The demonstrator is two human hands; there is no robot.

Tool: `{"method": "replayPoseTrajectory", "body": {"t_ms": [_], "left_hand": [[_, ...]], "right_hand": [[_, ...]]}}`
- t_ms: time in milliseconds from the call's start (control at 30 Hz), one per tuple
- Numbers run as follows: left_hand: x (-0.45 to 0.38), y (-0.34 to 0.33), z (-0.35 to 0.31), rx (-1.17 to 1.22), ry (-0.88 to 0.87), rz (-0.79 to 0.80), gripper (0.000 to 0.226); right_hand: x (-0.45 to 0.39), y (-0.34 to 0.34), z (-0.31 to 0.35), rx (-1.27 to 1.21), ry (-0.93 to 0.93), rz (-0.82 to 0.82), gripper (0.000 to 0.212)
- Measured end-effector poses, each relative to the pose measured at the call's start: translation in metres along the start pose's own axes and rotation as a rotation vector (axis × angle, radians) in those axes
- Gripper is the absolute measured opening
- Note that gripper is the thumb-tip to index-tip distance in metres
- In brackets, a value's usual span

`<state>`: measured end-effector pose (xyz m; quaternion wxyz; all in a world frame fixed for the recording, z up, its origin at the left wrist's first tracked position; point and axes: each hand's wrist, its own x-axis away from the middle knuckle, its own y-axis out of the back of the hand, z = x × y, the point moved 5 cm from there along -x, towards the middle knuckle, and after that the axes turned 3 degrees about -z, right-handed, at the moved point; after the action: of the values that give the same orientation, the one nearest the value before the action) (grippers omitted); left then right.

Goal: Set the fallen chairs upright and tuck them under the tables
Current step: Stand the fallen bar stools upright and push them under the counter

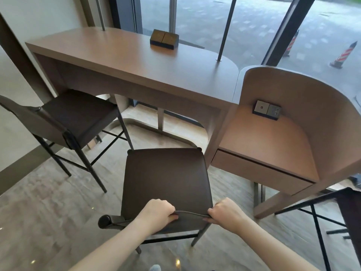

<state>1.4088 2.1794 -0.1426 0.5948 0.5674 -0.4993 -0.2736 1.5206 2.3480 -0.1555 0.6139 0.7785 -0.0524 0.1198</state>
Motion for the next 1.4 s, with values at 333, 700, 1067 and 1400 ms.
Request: {"method": "replayPoseTrajectory", "body": {"t_ms": [333,700,1067,1400], "left_hand": [[-0.032,0.037,0.022,0.053,-0.001,-0.065,0.037],[-0.062,0.06,0.03,0.02,-0.005,-0.092,0.034],[-0.089,0.064,0.018,0.017,0.093,-0.098,0.034],[-0.116,0.055,-0.005,0.051,0.17,-0.087,0.033]], "right_hand": [[-0.033,0.037,-0.03,0.002,0.015,0.027,0.054],[-0.063,0.035,-0.076,0.083,0.065,0.0,0.052],[-0.084,0.021,-0.123,0.209,0.219,-0.188,0.051],[-0.083,0.004,-0.152,0.163,0.279,-0.23,0.047]]}}
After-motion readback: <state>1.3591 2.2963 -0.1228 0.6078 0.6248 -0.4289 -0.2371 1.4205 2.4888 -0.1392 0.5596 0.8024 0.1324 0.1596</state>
